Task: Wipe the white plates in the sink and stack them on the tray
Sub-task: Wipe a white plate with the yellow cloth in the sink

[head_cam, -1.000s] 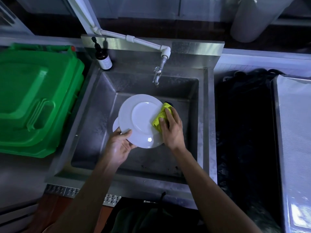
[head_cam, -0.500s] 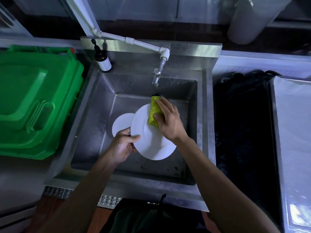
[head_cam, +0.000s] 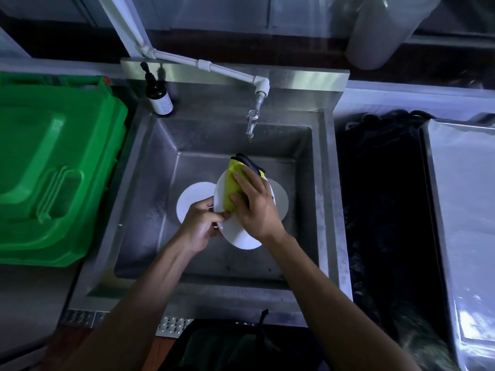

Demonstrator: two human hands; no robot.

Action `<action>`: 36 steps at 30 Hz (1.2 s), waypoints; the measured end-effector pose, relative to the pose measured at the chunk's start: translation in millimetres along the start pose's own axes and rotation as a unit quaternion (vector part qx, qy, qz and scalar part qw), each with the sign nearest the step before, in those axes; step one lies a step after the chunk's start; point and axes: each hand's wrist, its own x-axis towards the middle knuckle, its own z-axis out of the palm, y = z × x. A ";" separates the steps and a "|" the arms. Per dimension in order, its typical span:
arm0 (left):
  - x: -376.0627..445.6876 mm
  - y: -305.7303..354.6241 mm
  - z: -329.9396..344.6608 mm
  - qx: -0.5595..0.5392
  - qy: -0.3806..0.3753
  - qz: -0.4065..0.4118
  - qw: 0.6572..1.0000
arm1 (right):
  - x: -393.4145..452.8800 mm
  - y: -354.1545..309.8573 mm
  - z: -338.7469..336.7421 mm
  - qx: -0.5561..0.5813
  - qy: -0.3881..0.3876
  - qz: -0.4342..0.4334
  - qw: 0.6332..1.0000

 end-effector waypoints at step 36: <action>16.0 79.6 238.5 0.628 -0.093 0.491 0.597 | -122.3 86.7 -249.2 -0.117 0.234 0.201 0.944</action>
